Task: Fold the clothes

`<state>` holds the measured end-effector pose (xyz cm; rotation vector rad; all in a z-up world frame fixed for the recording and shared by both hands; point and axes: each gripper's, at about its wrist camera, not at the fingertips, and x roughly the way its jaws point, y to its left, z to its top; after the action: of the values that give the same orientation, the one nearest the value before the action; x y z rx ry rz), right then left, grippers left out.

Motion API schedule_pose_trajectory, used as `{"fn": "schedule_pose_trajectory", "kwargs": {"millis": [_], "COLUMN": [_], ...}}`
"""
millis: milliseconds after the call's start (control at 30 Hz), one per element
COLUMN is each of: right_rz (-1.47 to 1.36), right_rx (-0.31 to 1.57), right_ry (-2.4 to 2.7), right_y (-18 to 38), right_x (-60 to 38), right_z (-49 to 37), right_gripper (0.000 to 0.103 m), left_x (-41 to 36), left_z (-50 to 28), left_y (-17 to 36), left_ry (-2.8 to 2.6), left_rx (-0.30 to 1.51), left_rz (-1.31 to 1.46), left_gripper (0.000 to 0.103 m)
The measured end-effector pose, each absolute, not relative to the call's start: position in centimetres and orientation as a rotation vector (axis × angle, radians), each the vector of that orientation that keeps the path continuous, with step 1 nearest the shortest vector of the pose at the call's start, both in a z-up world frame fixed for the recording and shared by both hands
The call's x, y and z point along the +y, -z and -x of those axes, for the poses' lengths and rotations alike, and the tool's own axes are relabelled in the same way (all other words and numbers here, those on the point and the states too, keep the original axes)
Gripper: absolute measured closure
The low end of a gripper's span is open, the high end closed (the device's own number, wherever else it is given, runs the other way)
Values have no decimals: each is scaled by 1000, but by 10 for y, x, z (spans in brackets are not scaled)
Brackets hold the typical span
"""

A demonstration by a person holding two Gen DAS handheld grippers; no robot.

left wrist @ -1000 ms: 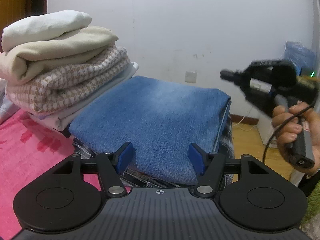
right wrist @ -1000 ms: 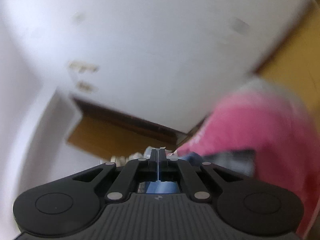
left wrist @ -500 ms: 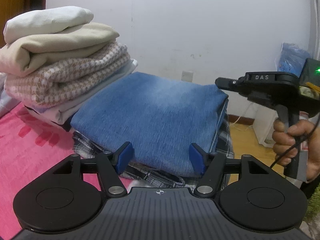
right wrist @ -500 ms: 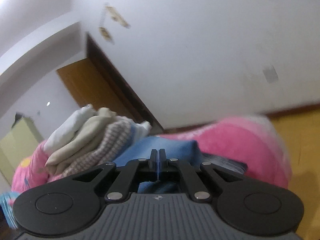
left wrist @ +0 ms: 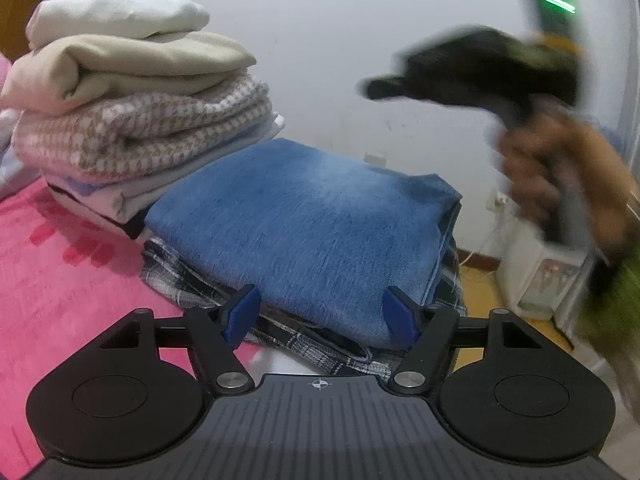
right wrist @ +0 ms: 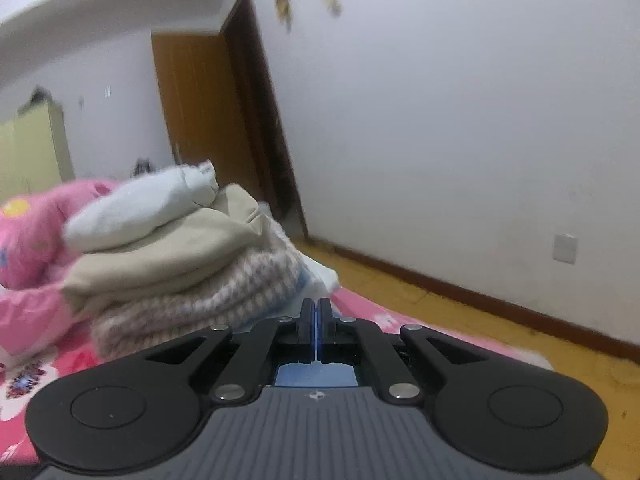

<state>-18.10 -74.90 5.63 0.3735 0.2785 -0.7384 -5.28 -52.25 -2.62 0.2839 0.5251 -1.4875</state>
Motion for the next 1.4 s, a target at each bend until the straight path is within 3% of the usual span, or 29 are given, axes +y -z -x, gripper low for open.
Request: {"fn": "schedule_pose_trajectory", "kwargs": {"millis": [233, 533, 700, 900, 1100, 1300, 1400], "right_rz": [-498, -275, -167, -261, -288, -296, -357], "right_rx": [633, 586, 734, 608, 413, 506, 424], "right_ry": [684, 378, 265, 309, 395, 555, 591], "right_y": [11, -39, -1, -22, -46, 8, 10], "right_x": [-823, -735, -709, -713, -688, -681, -676], "right_z": [82, 91, 58, 97, 195, 208, 215], "right_gripper": [103, 103, 103, 103, 103, 103, 103], "left_x": [-520, -516, -515, -492, -488, -532, -533], "left_z": [48, 41, 42, 35, 1, -10, -3], "left_y": [33, 41, 40, 29, 4, 16, 21], "left_ry": [1506, 1537, 1528, 1545, 1572, 1553, 1547], "left_rx": [563, 591, 592, 531, 503, 595, 578], "left_rz": [-226, -164, -165, -138, 19, -55, -101], "left_gripper": [34, 34, 34, 36, 36, 36, 36]}}
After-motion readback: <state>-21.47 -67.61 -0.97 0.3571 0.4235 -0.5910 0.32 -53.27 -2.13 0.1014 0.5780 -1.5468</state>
